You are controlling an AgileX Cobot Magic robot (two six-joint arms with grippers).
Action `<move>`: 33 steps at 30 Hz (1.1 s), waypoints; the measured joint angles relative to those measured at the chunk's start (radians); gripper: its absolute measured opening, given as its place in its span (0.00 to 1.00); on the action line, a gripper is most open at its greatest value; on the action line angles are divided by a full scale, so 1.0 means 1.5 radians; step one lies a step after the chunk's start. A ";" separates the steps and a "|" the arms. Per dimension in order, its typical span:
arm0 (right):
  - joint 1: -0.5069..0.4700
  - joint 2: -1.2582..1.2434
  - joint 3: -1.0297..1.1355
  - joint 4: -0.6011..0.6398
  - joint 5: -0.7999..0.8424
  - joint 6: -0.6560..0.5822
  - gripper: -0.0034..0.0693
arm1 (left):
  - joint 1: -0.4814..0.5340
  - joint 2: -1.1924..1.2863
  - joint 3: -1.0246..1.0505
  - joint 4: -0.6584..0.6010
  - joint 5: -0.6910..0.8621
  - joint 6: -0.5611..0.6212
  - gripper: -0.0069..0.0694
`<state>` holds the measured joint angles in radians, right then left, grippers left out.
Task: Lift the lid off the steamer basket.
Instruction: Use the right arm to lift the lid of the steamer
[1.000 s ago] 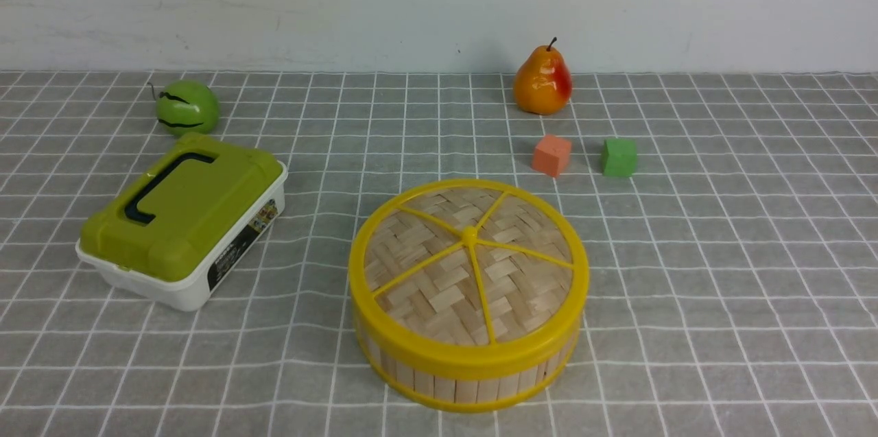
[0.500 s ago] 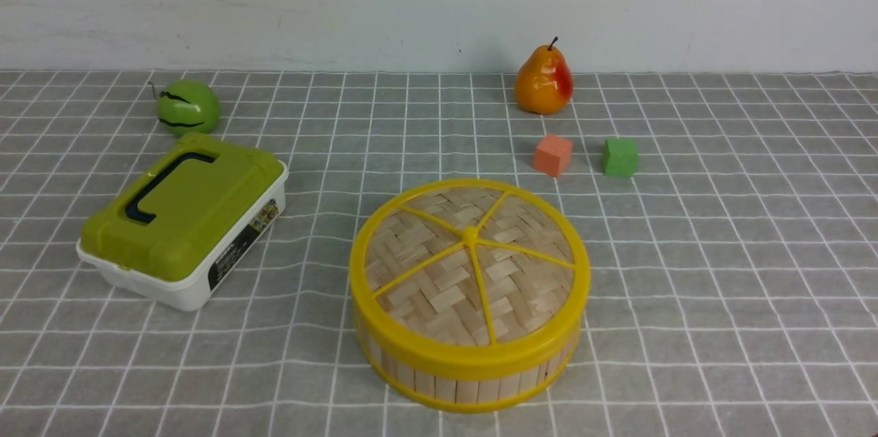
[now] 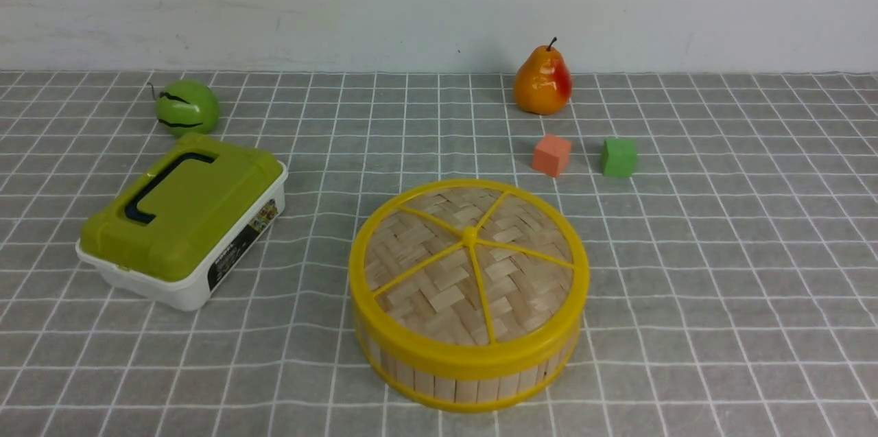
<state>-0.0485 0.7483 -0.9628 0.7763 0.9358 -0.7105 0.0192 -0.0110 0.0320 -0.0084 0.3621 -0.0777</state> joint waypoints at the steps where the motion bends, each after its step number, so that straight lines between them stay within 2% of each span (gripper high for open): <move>1: 0.000 0.042 -0.053 -0.007 0.039 -0.005 0.04 | 0.000 0.000 0.000 0.000 0.000 0.000 0.40; 4: 0.001 0.151 -0.159 -0.026 0.131 0.003 0.05 | 0.000 0.000 0.000 0.000 0.000 0.000 0.40; 8: 0.035 0.253 -0.250 -0.073 0.187 0.040 0.05 | 0.000 0.000 0.000 0.000 0.000 0.000 0.40; 14: 0.237 0.402 -0.373 -0.325 0.210 0.165 0.05 | 0.000 0.000 0.000 0.000 0.000 0.000 0.40; 16: 0.276 0.429 -0.392 -0.366 0.210 0.189 0.05 | 0.000 0.000 0.000 0.000 0.000 0.000 0.40; 19: 0.367 0.519 -0.454 -0.470 0.210 0.238 0.05 | 0.000 0.000 0.000 0.000 0.000 0.000 0.40; 23: 0.428 0.622 -0.529 -0.496 0.210 0.269 0.06 | 0.000 0.000 0.000 0.000 0.000 0.000 0.40; 28: 0.451 0.734 -0.608 -0.498 0.209 0.291 0.11 | 0.000 0.000 0.000 0.000 0.000 0.000 0.40; 31: 0.454 0.836 -0.686 -0.500 0.208 0.329 0.27 | 0.000 0.000 0.000 0.000 0.000 0.000 0.40; 33: 0.454 0.858 -0.702 -0.501 0.207 0.339 0.33 | 0.000 0.000 0.000 0.000 0.000 0.000 0.40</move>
<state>0.6330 2.0355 -2.0158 0.0254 1.2470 -0.2017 0.0192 -0.0110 0.0320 -0.0084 0.3621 -0.0777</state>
